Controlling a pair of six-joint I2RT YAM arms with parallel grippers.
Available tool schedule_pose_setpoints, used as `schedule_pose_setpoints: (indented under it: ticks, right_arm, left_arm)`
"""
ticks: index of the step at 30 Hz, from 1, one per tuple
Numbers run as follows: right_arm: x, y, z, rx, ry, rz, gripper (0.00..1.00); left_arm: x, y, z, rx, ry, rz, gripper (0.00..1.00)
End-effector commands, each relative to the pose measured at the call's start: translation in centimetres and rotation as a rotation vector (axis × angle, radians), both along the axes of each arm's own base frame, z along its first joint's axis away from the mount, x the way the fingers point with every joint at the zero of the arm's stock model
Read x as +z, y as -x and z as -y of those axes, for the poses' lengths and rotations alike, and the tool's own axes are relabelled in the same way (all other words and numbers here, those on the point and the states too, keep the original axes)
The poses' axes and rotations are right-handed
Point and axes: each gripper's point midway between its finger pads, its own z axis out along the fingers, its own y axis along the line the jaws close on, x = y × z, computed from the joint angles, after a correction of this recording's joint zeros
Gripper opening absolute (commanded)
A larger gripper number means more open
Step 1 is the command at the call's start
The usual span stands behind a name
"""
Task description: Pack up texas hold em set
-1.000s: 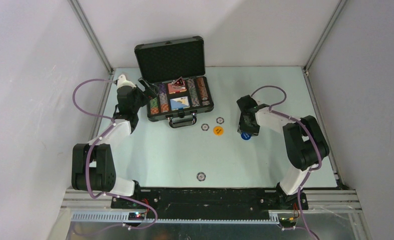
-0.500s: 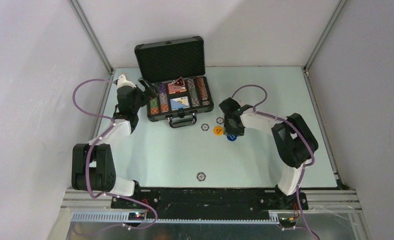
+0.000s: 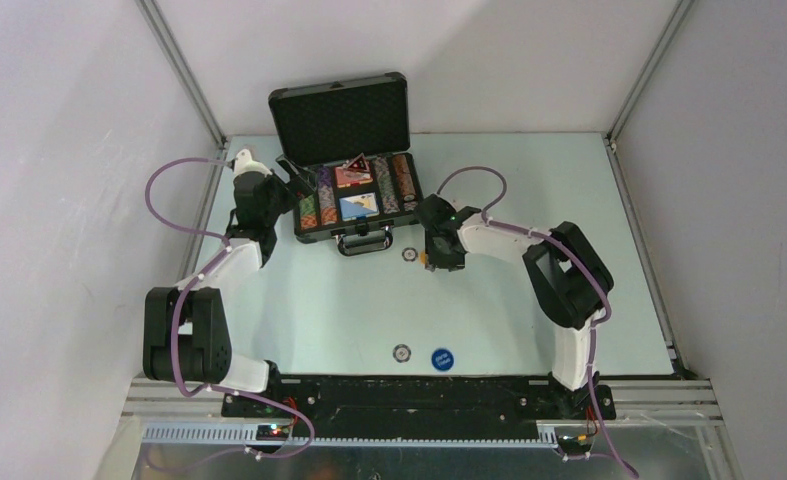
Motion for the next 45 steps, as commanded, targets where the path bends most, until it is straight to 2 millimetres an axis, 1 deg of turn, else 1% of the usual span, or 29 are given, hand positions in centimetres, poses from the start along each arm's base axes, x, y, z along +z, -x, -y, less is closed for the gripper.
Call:
schedule_pose_setpoints:
  ticks: [1, 5, 8, 9, 10, 11, 12, 13, 14, 16, 17, 18, 19, 20, 21, 22, 23, 24, 25, 26, 30, 33, 35, 36, 39, 45]
  right_arm:
    - [1.6, -0.6, -0.6, -0.009, -0.011, 0.024, 0.48]
    - [2.1, -0.4, -0.2, -0.010, 0.011, 0.032, 0.49]
    - [2.6, 0.2, 0.6, -0.013, 0.039, 0.049, 0.52]
    - [3.4, 0.4, 0.5, -0.009, 0.026, 0.067, 0.52]
    - [3.4, 0.8, 0.8, -0.011, 0.033, 0.069, 0.55]
    - [4.4, 1.1, 0.6, -0.004, 0.016, 0.090, 0.57]
    - [5.1, 1.7, 0.9, -0.008, 0.009, 0.103, 0.60]
    - [5.3, 2.3, 0.7, -0.001, 0.005, 0.107, 0.62]
    - [5.8, 2.9, 1.0, -0.010, -0.006, 0.113, 0.66]
    - [5.9, 4.8, 1.5, -0.012, -0.016, 0.100, 0.69]
    - [5.9, 5.8, 1.2, -0.008, -0.027, 0.090, 0.70]
    - [5.7, 7.3, 1.2, 0.010, -0.041, 0.070, 0.72]
    - [5.0, 8.7, 1.3, 0.001, -0.050, 0.035, 0.72]
    - [5.3, 9.9, 0.8, 0.027, -0.064, 0.032, 0.73]
    - [4.8, 11.0, 1.0, 0.015, -0.057, 0.011, 0.73]
    - [5.0, 12.1, 0.5, 0.040, -0.059, 0.009, 0.73]
    - [4.8, 12.9, 0.7, 0.027, -0.049, -0.002, 0.73]
    - [4.9, 14.0, 0.2, 0.045, -0.048, -0.004, 0.73]
    - [4.9, 14.6, 0.3, 0.033, -0.039, -0.013, 0.74]
    - [5.0, 15.4, 0.0, 0.047, -0.036, -0.014, 0.74]
    - [4.7, 17.6, 0.4, 0.034, -0.023, -0.041, 0.75]
    - [4.2, 19.1, 0.6, 0.025, -0.036, -0.078, 0.77]
    - [3.9, 20.4, 0.4, 0.035, -0.050, -0.101, 0.79]
    - [3.7, 20.7, 0.1, 0.028, -0.064, -0.107, 0.79]
    - [2.8, 22.4, 0.0, 0.032, -0.083, -0.147, 0.79]
    - [1.9, 24.5, -1.7, 0.036, -0.158, -0.199, 0.79]
  left_arm:
    - [2.5, -1.0, 0.3, -0.017, -0.004, 0.064, 1.00]
    - [2.5, -1.0, 0.3, -0.017, -0.006, 0.064, 1.00]
    - [2.5, -1.0, 0.3, -0.017, -0.006, 0.064, 1.00]
    - [2.5, -1.0, 0.3, -0.018, -0.006, 0.063, 1.00]
    - [2.5, -1.0, 0.3, -0.017, -0.006, 0.063, 1.00]
    - [2.5, -1.0, 0.3, -0.017, -0.006, 0.064, 1.00]
    - [2.5, -1.0, 0.3, -0.017, -0.006, 0.064, 1.00]
    - [2.5, -1.0, 0.3, -0.018, -0.005, 0.064, 1.00]
    - [2.5, -1.0, 0.3, -0.018, -0.005, 0.063, 1.00]
    - [2.4, -1.0, 0.3, -0.019, -0.004, 0.061, 1.00]
    - [2.4, -1.0, 0.3, -0.019, -0.004, 0.061, 1.00]
    - [2.5, -1.0, 0.3, -0.020, -0.003, 0.063, 1.00]
    - [2.4, -1.0, 0.3, -0.021, -0.002, 0.061, 1.00]
    - [2.5, -1.0, 0.4, -0.021, -0.002, 0.062, 1.00]
    - [2.5, -1.0, 0.4, -0.022, -0.001, 0.063, 1.00]
    - [2.5, -1.0, 0.4, -0.023, 0.000, 0.063, 1.00]
    - [2.5, -1.0, 0.4, -0.025, 0.001, 0.062, 1.00]
    - [2.5, -1.0, 0.4, -0.024, 0.001, 0.063, 1.00]
    - [2.5, -1.0, 0.4, -0.024, 0.001, 0.062, 1.00]
    - [2.4, -1.0, 0.4, -0.025, 0.001, 0.061, 1.00]
    - [2.4, -1.0, 0.4, -0.026, 0.001, 0.060, 1.00]
    - [2.4, -1.0, 0.5, -0.028, 0.003, 0.061, 1.00]
    - [2.4, -1.0, 0.5, -0.030, 0.005, 0.059, 1.00]
    - [2.4, -1.1, 0.5, -0.029, 0.005, 0.060, 1.00]
    - [2.3, -1.0, 0.5, -0.030, 0.004, 0.057, 1.00]
    - [2.3, -1.0, 0.6, -0.031, 0.005, 0.057, 1.00]
